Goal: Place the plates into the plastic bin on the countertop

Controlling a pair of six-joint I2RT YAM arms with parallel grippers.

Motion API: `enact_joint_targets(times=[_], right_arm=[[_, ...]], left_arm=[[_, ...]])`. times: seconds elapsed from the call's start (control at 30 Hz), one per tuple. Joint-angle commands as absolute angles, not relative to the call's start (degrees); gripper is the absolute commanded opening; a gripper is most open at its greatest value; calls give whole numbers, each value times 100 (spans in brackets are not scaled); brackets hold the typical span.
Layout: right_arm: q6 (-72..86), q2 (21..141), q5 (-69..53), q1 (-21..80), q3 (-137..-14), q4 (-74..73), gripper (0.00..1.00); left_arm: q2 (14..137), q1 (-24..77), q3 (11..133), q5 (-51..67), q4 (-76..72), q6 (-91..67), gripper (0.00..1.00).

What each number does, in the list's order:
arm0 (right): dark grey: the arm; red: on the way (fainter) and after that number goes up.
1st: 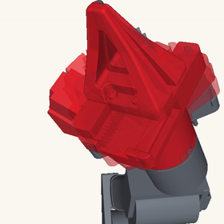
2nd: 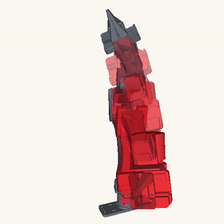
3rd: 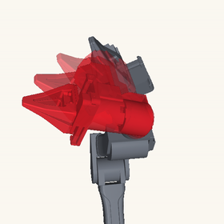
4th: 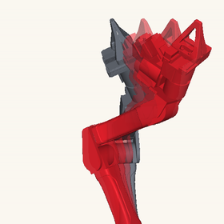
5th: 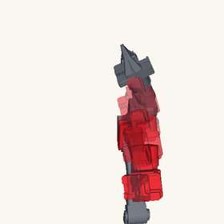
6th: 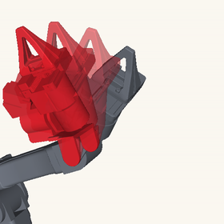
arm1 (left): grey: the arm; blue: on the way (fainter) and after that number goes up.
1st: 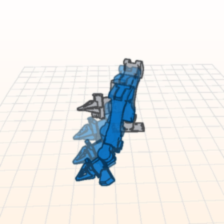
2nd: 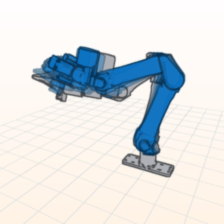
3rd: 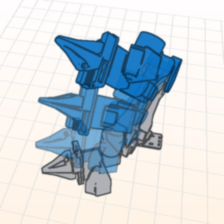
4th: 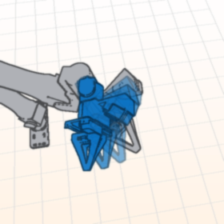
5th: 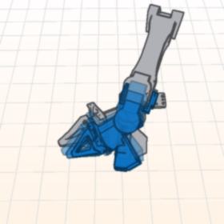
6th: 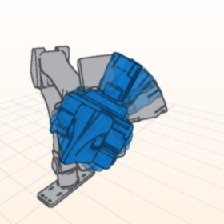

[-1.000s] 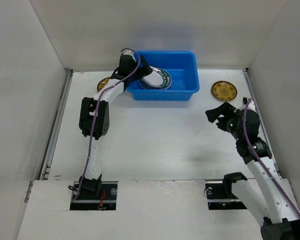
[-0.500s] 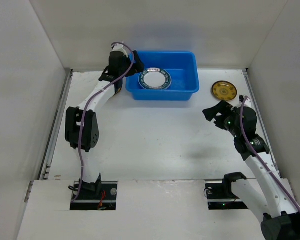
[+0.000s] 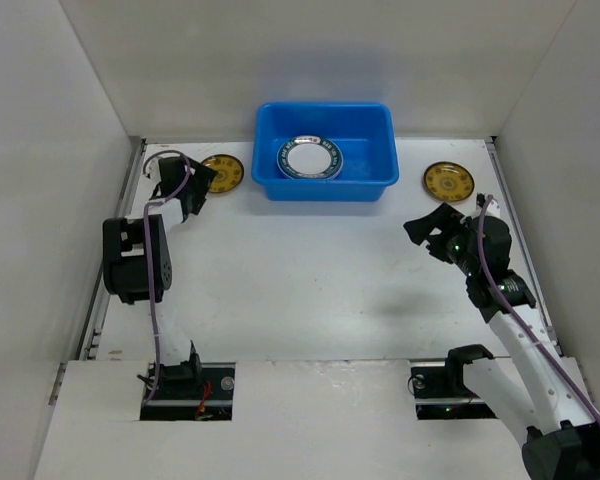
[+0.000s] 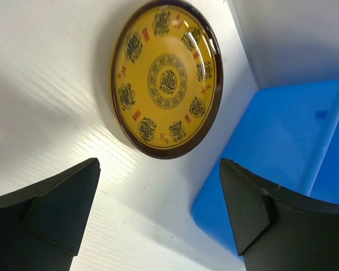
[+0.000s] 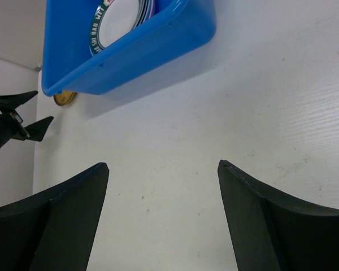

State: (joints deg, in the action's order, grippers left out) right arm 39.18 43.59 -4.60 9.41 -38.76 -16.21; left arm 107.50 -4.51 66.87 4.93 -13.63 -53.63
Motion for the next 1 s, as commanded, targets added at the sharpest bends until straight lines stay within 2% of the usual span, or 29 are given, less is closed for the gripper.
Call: enact_joint_targets(times=[0.0,0.33,0.43,0.53,0.7,0.77,0.97], right_arm=[[3973,4368,-519,962,-3894,-1327,84],[4060,4395,-519,927,-3902,-1327,84],[4061,4403,-510,875,-3911,-1327,84],[4061,4447,-492,857,-3920,-1292,84],[4078,4491,-483,839,-3946,-1230,83],[4078,4500,-492,822,-3955,-1222,83],[4043,4518,-519,743,-3964,-1204,83]], left_arm=[[10880,-417,6636,721,-2091,-6178,85],[11627,-488,6794,519,-2276,-6802,79],[11812,-505,6916,519,-2276,-6881,73],[11979,-506,7066,519,-2259,-6943,62],[12111,-497,7146,343,-2232,-7154,24],[12085,-505,7128,299,-2259,-7259,12],[11655,-541,7347,185,-2285,-7278,3]])
